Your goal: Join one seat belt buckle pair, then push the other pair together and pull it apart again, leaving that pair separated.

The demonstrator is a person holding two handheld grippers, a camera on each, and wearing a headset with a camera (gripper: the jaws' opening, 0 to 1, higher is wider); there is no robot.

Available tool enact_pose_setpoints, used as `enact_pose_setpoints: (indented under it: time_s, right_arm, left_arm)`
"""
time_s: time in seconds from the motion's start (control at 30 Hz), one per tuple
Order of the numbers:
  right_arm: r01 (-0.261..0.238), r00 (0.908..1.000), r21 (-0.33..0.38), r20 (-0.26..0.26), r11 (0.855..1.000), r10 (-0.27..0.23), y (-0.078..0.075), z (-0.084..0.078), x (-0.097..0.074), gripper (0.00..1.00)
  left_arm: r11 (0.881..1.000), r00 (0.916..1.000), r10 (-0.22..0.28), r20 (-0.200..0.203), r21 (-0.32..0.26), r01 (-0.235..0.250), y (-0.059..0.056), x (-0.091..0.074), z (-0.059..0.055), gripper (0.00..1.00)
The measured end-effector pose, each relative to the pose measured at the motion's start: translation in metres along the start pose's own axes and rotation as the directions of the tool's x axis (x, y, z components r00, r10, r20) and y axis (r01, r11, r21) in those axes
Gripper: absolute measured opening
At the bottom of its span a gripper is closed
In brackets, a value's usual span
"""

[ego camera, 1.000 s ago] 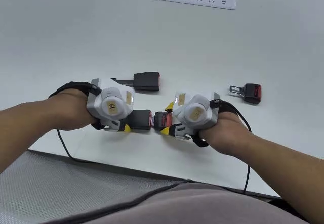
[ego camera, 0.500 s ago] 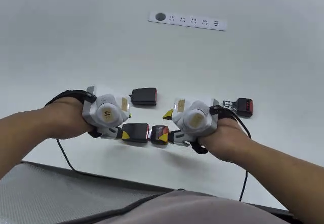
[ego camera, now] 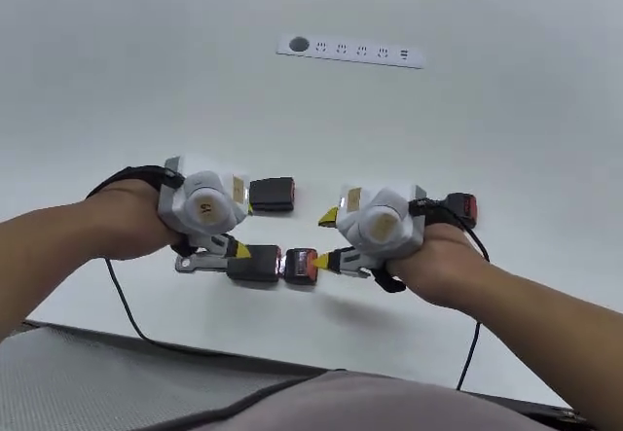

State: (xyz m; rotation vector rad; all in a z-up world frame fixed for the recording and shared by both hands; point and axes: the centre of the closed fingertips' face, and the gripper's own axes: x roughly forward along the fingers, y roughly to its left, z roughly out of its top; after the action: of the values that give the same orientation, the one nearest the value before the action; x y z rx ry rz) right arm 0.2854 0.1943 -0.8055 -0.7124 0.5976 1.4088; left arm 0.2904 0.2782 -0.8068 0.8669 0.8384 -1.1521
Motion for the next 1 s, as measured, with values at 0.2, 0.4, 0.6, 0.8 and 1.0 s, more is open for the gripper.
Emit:
enact_pose_setpoints:
  time_s: [0.2,0.4,0.6,0.8,1.0]
  right_arm:
    - [0.017,0.9996,0.009,-0.021,1.0,-0.017,-0.019,-0.022,-0.014,0.32]
    - [0.05,0.9977,0.026,-0.048,0.998,-0.049,-0.045,-0.049,-0.032,0.32]
    - [0.08,0.994,0.047,-0.078,0.996,-0.076,-0.066,-0.078,-0.05,0.32]
    - [0.084,0.9913,0.059,-0.106,0.995,-0.077,-0.077,-0.102,-0.063,0.32]
    - [0.103,0.9875,0.077,-0.127,0.992,-0.093,-0.09,-0.121,-0.078,0.32]
  left_arm:
    - [1.0,1.0,0.007,-0.004,-0.012,-0.007,0.017,0.004,0.001,0.39]
    - [1.0,1.0,0.002,-0.008,-0.013,-0.002,0.029,0.009,0.0,0.39]
    - [1.0,1.0,0.003,-0.005,-0.012,-0.004,0.042,0.015,0.003,0.4]
    - [1.0,0.9998,-0.01,-0.016,-0.016,0.01,0.051,0.025,-0.001,0.4]
    - [1.0,0.9998,-0.007,-0.017,-0.021,0.006,0.061,0.03,-0.003,0.41]
